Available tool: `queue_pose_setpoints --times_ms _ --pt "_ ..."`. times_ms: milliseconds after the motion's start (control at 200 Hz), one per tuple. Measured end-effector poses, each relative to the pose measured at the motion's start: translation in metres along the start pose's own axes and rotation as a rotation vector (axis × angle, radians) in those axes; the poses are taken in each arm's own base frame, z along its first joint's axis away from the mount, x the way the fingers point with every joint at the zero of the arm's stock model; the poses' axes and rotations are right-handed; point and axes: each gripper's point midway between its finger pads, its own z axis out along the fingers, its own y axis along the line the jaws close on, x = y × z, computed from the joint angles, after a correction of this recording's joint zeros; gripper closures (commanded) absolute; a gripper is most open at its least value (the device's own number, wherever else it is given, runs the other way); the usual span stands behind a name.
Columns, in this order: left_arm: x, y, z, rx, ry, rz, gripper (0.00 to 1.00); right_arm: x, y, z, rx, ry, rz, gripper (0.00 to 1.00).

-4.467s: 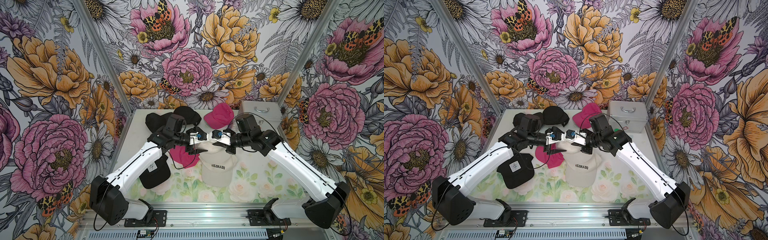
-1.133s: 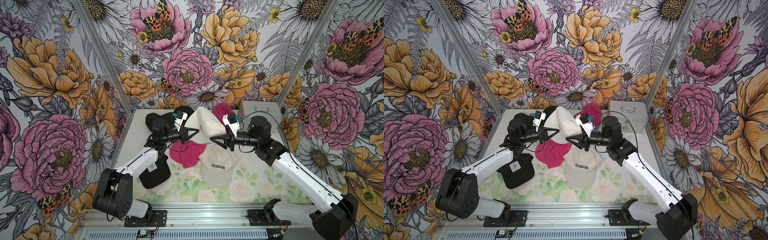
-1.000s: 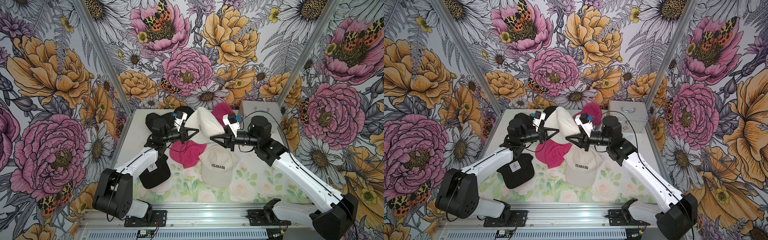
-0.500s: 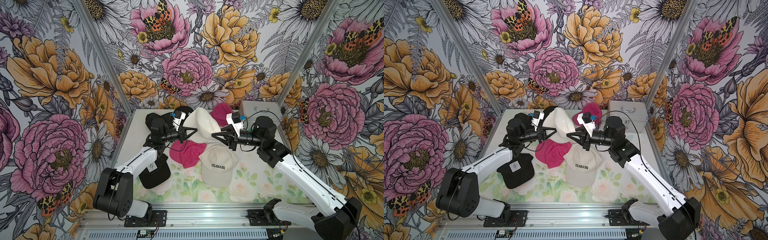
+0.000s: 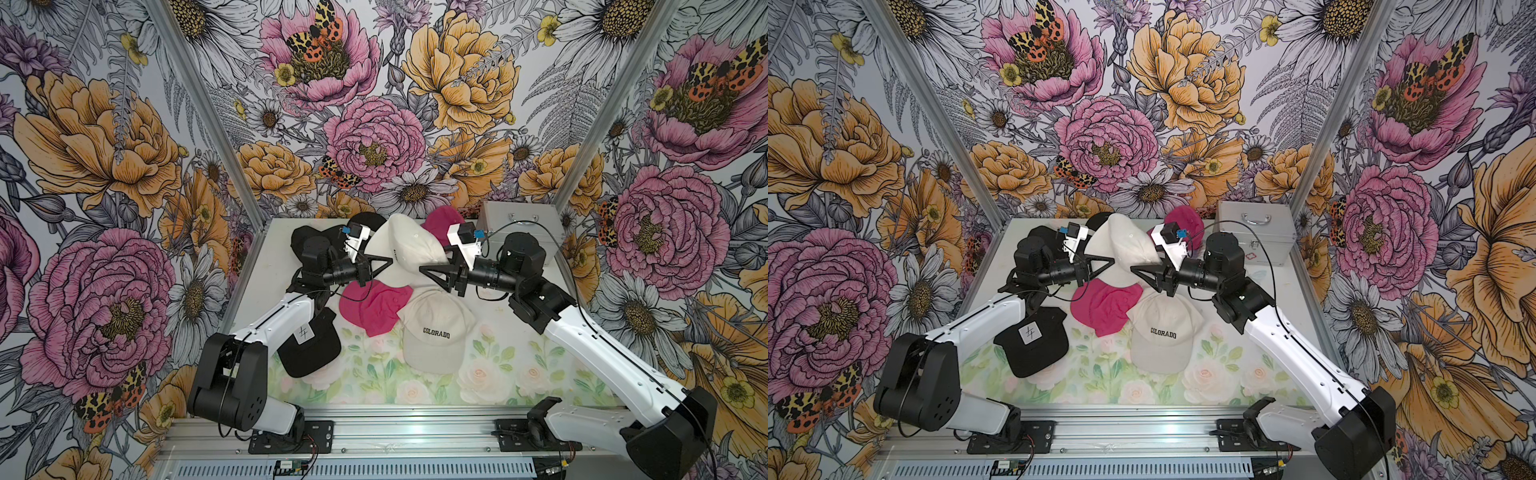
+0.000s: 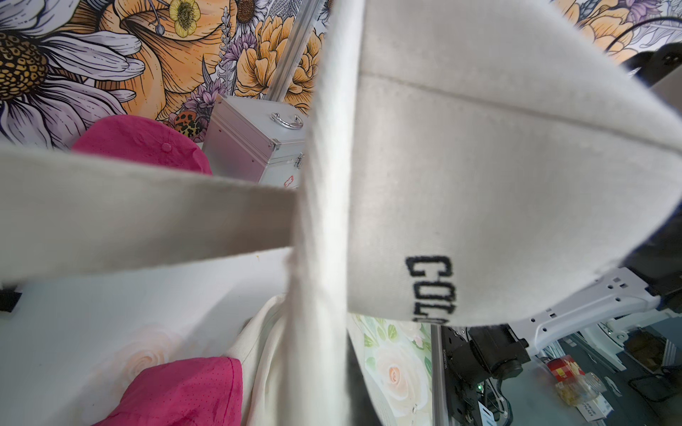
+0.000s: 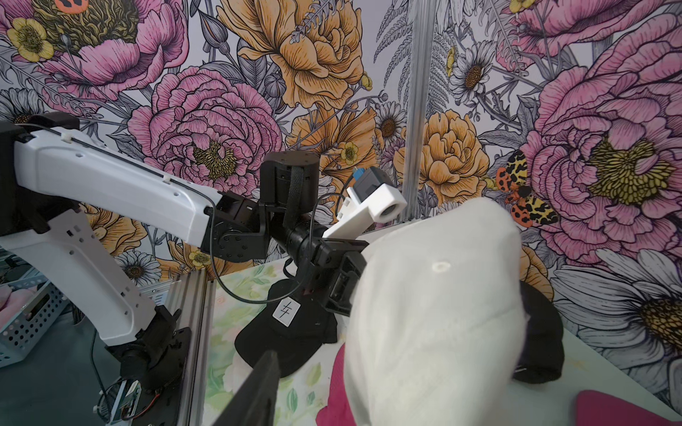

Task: Stack the baseball caps by color
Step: Pick up the baseball cap from the center of the board.

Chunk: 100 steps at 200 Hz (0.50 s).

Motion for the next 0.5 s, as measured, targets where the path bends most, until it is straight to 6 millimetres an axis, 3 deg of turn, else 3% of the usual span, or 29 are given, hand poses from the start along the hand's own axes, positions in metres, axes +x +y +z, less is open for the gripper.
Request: queue_pose_setpoints --times_ms 145,240,350,395,500 --pt "0.002 0.003 0.001 -0.005 0.004 -0.004 1.00 0.006 -0.004 0.004 0.002 0.015 0.006 0.96" --pt "0.006 0.007 0.003 -0.009 0.011 -0.015 0.96 0.009 -0.005 0.004 0.010 0.023 0.016 1.00" --pt "0.008 0.014 0.003 -0.039 0.001 -0.020 0.77 0.011 -0.007 0.004 0.016 0.032 0.020 1.00" --pt "0.009 0.020 0.002 -0.065 -0.005 -0.027 0.60 0.012 -0.008 0.003 0.019 0.036 0.017 1.00" --pt "0.015 0.040 -0.003 -0.161 -0.023 -0.054 0.33 0.022 -0.004 0.000 0.005 0.084 0.009 1.00"
